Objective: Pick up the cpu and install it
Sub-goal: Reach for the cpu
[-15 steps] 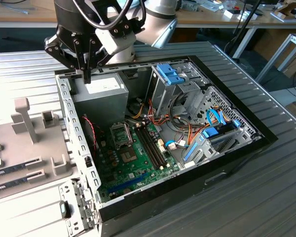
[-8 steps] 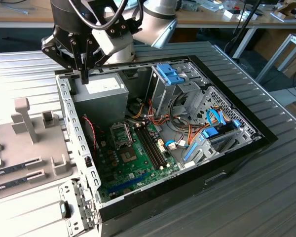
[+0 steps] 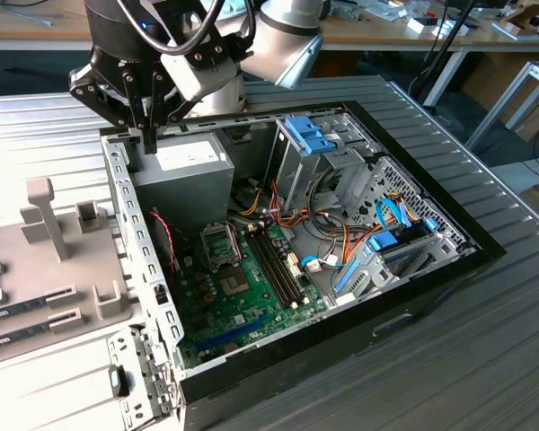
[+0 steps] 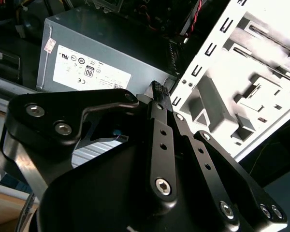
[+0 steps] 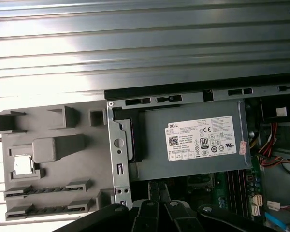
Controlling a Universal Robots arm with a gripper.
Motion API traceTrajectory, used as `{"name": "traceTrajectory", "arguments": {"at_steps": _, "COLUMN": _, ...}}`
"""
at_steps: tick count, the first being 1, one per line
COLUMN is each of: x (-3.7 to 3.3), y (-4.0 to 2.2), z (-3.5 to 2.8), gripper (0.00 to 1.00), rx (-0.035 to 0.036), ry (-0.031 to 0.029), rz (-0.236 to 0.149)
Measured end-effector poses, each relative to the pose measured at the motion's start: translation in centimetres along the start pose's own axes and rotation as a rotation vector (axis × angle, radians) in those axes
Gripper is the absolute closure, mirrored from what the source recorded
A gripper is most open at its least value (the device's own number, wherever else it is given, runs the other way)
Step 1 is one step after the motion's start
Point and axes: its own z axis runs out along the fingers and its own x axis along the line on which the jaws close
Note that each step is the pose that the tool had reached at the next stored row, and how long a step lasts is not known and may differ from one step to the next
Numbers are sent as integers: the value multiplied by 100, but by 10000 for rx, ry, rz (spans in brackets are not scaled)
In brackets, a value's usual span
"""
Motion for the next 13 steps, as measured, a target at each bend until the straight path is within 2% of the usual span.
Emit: {"name": "traceTrajectory", "arguments": {"at_steps": 13, "x": 39, "y": -3, "z": 1, "gripper": 90, "rx": 0, "ry": 0, "rz": 0}}
